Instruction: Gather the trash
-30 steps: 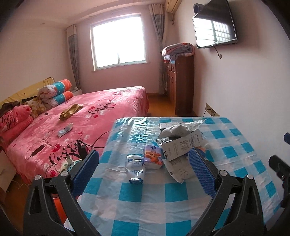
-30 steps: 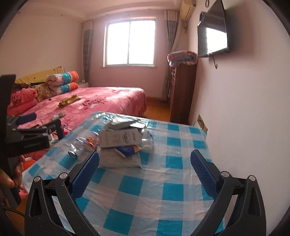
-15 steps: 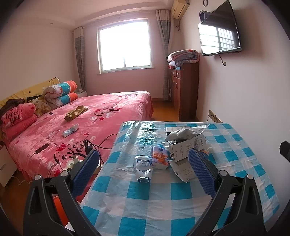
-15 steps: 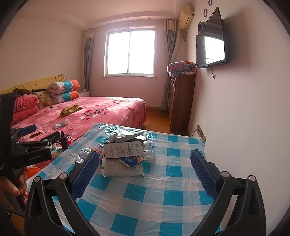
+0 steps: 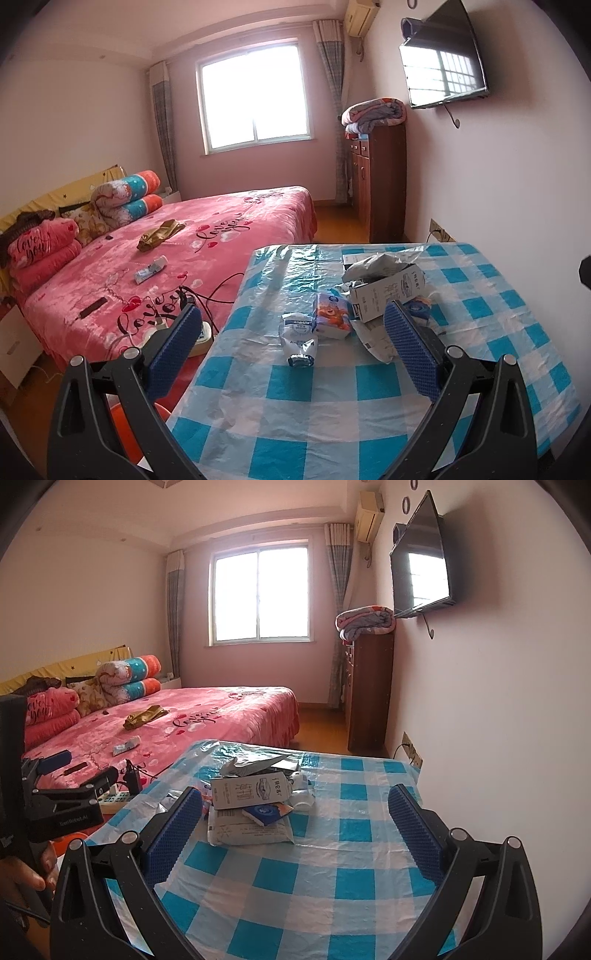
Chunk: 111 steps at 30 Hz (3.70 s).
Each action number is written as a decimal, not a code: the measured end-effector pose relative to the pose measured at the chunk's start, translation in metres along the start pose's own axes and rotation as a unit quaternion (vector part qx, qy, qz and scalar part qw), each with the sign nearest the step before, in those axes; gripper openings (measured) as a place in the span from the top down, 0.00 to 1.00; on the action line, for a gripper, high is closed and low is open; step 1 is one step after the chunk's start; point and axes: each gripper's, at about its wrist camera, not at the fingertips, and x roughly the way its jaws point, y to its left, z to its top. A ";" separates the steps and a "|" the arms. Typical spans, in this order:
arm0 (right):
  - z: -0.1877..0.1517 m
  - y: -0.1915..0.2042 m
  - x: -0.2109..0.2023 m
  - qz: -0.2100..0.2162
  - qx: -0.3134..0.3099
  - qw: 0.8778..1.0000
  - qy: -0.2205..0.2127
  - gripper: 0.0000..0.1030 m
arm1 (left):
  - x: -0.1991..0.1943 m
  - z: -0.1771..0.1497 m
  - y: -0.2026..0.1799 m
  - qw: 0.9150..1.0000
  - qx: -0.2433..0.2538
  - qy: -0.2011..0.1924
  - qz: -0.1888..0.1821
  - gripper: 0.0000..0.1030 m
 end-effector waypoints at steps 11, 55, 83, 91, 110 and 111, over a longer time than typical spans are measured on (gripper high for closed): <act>-0.010 -0.010 0.014 0.020 0.027 0.999 0.020 0.04 | 0.006 -0.011 -0.008 1.000 0.014 0.007 -0.003 0.03; -0.086 -0.043 0.113 0.085 0.081 0.977 0.177 0.04 | 0.243 0.071 -0.019 0.969 -0.139 0.144 -0.143 0.04; -0.121 -0.075 0.145 0.085 0.120 0.965 0.217 0.04 | 0.429 0.077 -0.099 0.915 -0.073 0.386 -0.096 0.04; -0.123 -0.078 0.146 0.086 0.134 0.963 0.219 0.04 | 0.447 0.084 -0.104 0.908 -0.095 0.394 -0.102 0.04; -0.127 -0.078 0.152 0.091 0.143 0.957 0.235 0.04 | 0.473 0.088 -0.106 0.902 -0.140 0.403 -0.065 0.04; -0.127 -0.078 0.152 0.091 0.144 0.957 0.235 0.04 | 0.476 0.087 -0.104 0.901 -0.145 0.404 -0.067 0.04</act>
